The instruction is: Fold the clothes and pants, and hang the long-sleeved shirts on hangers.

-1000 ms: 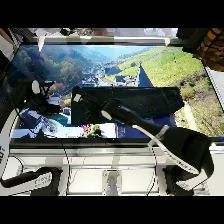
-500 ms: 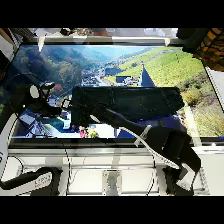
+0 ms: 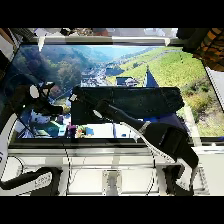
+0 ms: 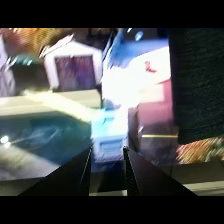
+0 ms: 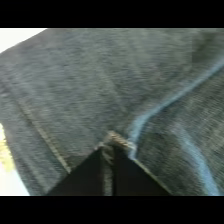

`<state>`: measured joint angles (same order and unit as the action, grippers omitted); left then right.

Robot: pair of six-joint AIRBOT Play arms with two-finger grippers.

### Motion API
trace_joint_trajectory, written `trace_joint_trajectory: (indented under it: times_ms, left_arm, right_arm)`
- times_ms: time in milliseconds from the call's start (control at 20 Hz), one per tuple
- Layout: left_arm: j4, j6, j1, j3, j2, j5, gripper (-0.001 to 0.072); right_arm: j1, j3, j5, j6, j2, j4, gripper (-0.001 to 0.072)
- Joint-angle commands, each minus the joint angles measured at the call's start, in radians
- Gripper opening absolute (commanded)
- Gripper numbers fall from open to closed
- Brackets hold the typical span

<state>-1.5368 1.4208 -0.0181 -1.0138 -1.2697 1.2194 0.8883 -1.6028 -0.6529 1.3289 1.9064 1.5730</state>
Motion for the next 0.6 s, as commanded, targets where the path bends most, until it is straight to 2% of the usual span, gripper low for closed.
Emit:
trace_joint_trajectory:
  times_ms: [0, 400, 550]
  left_arm:
    - [0.032, 0.0, 0.0, 0.0, 0.001, -0.013, 0.0226]
    - [0.046, 0.0, 0.0, 0.0, 0.001, -0.023, 0.0226]
    - [0.047, 0.0, 0.0, 0.0, 0.001, -0.024, 0.0226]
  right_arm:
    - [-0.025, -0.002, 0.025, 0.025, 0.001, 0.002, 0.0036]
    - [-0.068, -0.038, 0.039, 0.033, 0.001, 0.058, 0.0034]
    - [-0.164, -0.127, 0.008, 0.095, 0.001, 0.065, 0.0034]
